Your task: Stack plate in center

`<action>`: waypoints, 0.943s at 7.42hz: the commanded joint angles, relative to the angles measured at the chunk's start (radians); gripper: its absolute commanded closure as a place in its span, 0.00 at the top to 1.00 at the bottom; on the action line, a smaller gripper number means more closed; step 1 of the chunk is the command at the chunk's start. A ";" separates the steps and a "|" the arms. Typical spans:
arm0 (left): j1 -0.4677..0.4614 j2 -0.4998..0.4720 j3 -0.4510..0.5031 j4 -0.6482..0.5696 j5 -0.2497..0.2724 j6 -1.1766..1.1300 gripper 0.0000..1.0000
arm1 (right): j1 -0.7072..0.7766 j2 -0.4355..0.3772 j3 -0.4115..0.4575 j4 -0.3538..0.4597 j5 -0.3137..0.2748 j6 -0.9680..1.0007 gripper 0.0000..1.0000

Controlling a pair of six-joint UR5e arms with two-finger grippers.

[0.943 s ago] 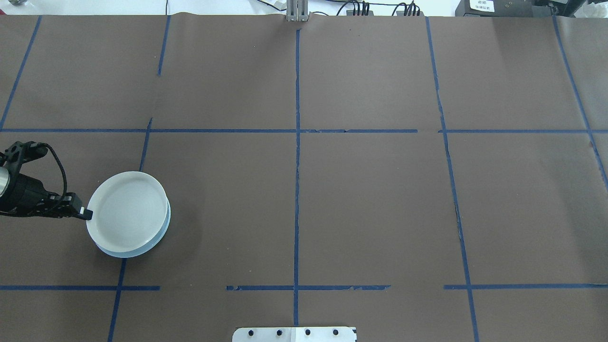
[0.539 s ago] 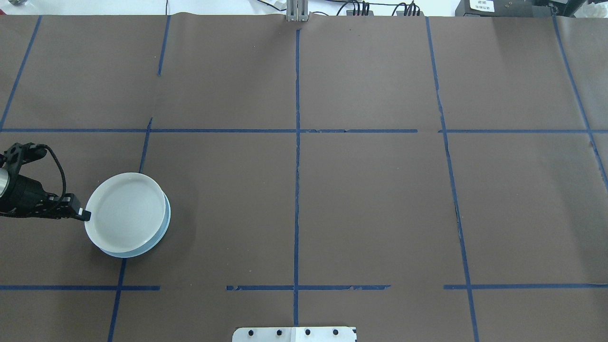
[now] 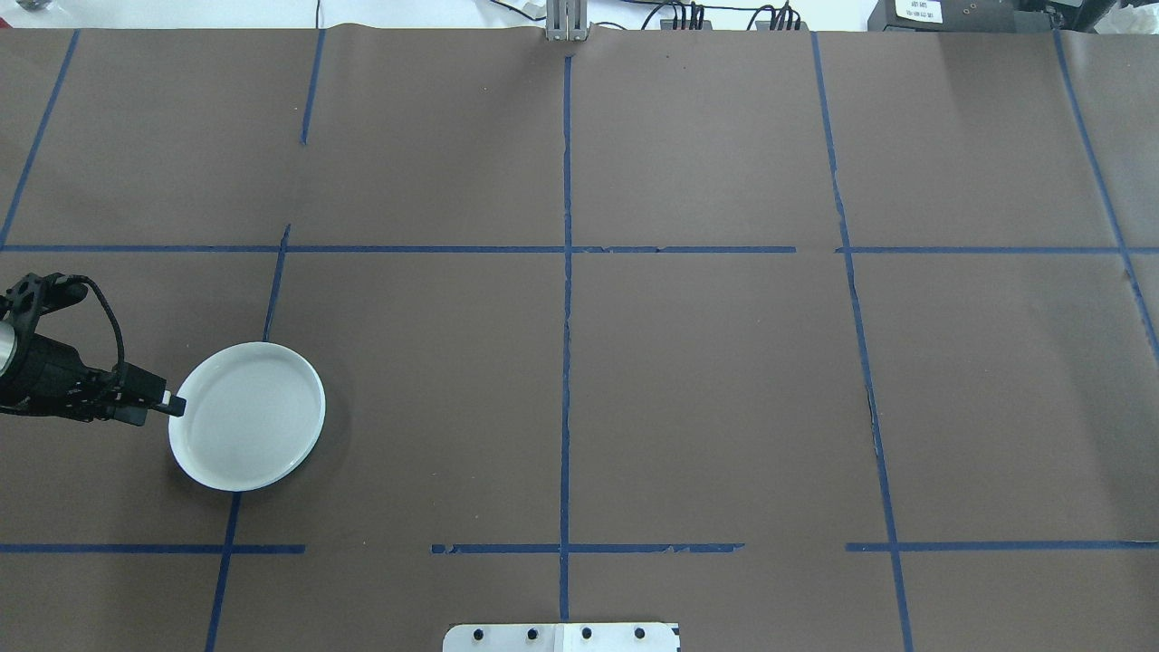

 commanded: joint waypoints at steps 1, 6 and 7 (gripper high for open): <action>-0.118 0.017 -0.010 0.000 -0.093 0.021 1.00 | 0.000 0.000 0.000 0.000 0.000 0.000 1.00; -0.363 0.111 -0.007 0.187 -0.037 0.668 1.00 | 0.000 0.000 0.000 0.000 0.000 0.000 1.00; -0.395 0.109 -0.012 0.274 -0.001 0.805 1.00 | 0.002 0.000 0.000 0.000 0.000 0.000 1.00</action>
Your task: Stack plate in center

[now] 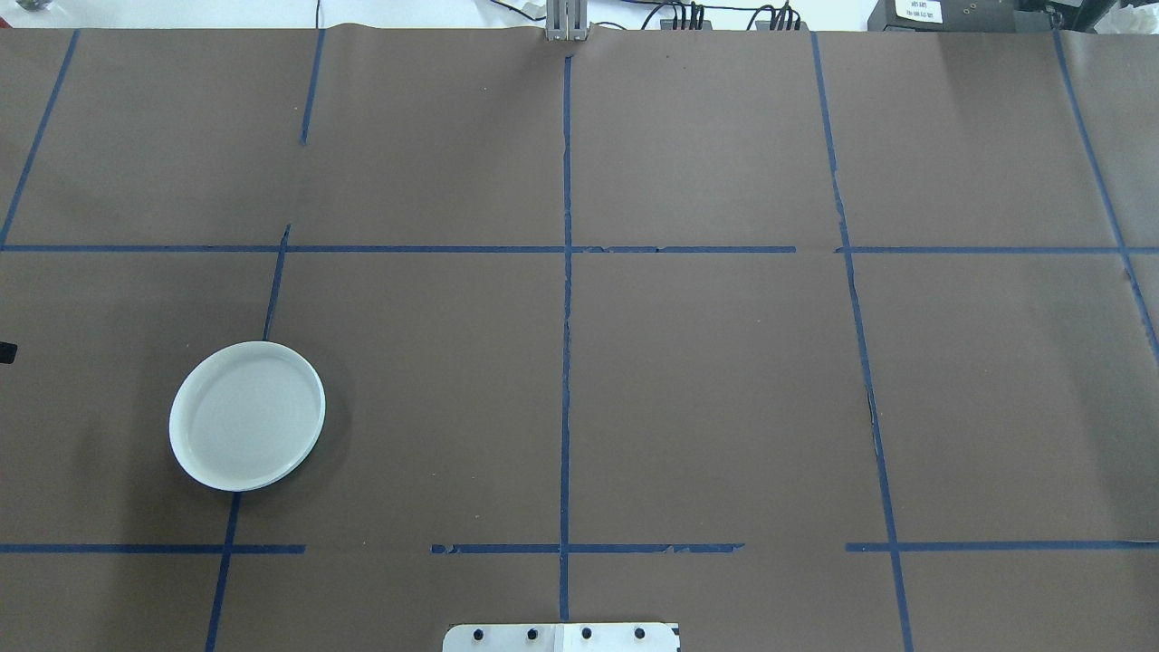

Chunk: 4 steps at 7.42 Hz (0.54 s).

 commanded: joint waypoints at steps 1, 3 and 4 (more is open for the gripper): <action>-0.082 0.001 -0.009 0.192 0.103 0.314 1.00 | 0.001 0.000 0.000 0.000 0.000 0.000 1.00; -0.163 -0.005 -0.114 0.496 0.209 0.558 1.00 | 0.001 0.000 0.000 0.000 0.000 0.000 1.00; -0.217 -0.034 -0.203 0.729 0.293 0.694 1.00 | 0.000 0.000 0.000 0.000 0.000 0.000 1.00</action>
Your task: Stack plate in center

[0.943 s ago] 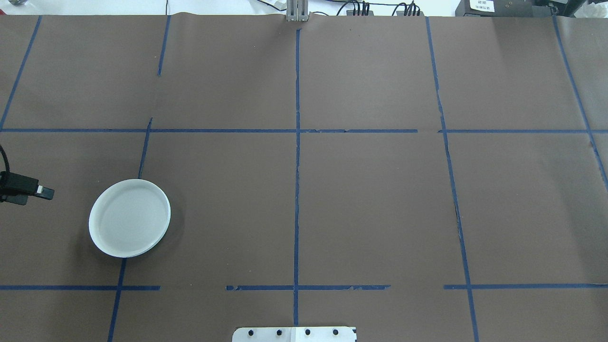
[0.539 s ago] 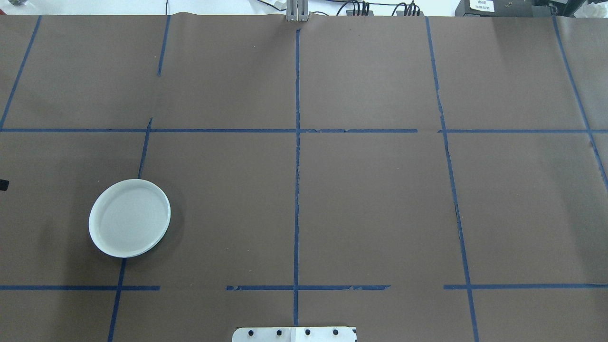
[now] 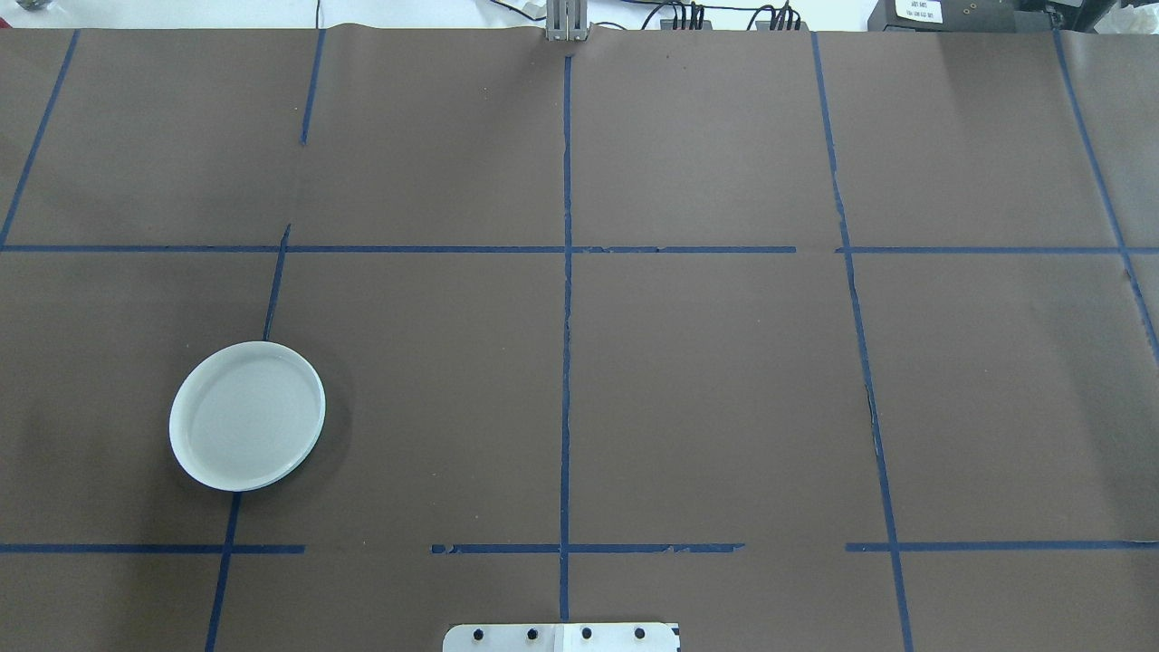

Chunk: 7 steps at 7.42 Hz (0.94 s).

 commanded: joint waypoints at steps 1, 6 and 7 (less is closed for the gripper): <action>-0.138 -0.072 -0.145 0.443 0.106 0.218 1.00 | -0.001 0.000 0.000 0.000 0.000 0.000 1.00; -0.369 -0.054 -0.005 0.499 -0.215 0.217 1.00 | -0.001 0.000 0.000 0.000 0.000 0.000 1.00; -0.368 -0.055 -0.021 0.500 -0.136 0.217 1.00 | -0.001 0.000 0.000 0.000 0.000 0.000 1.00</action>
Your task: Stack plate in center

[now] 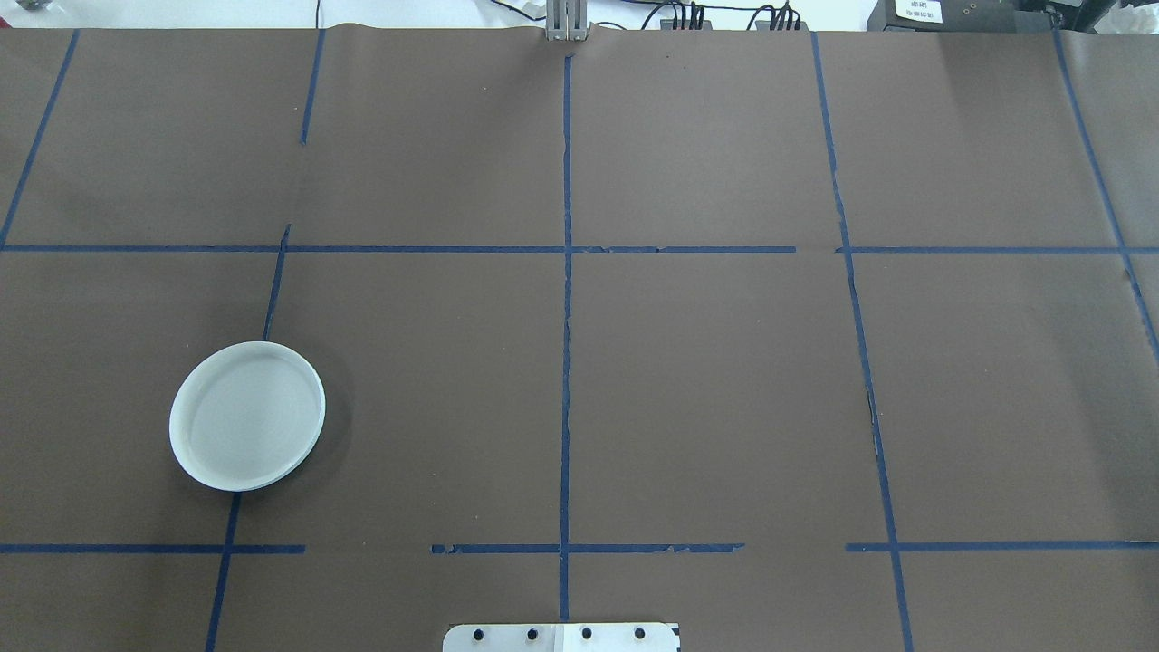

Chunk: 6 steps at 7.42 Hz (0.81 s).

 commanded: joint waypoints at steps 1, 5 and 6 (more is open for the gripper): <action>0.000 -0.016 -0.013 0.000 0.184 -0.001 1.00 | 0.000 0.000 0.000 0.000 0.000 0.000 1.00; 0.002 -0.006 -0.024 0.000 0.209 0.004 1.00 | 0.000 0.000 0.000 0.000 0.000 0.000 1.00; 0.002 -0.005 -0.024 0.001 0.209 0.004 1.00 | 0.000 0.000 0.000 0.000 0.000 0.000 1.00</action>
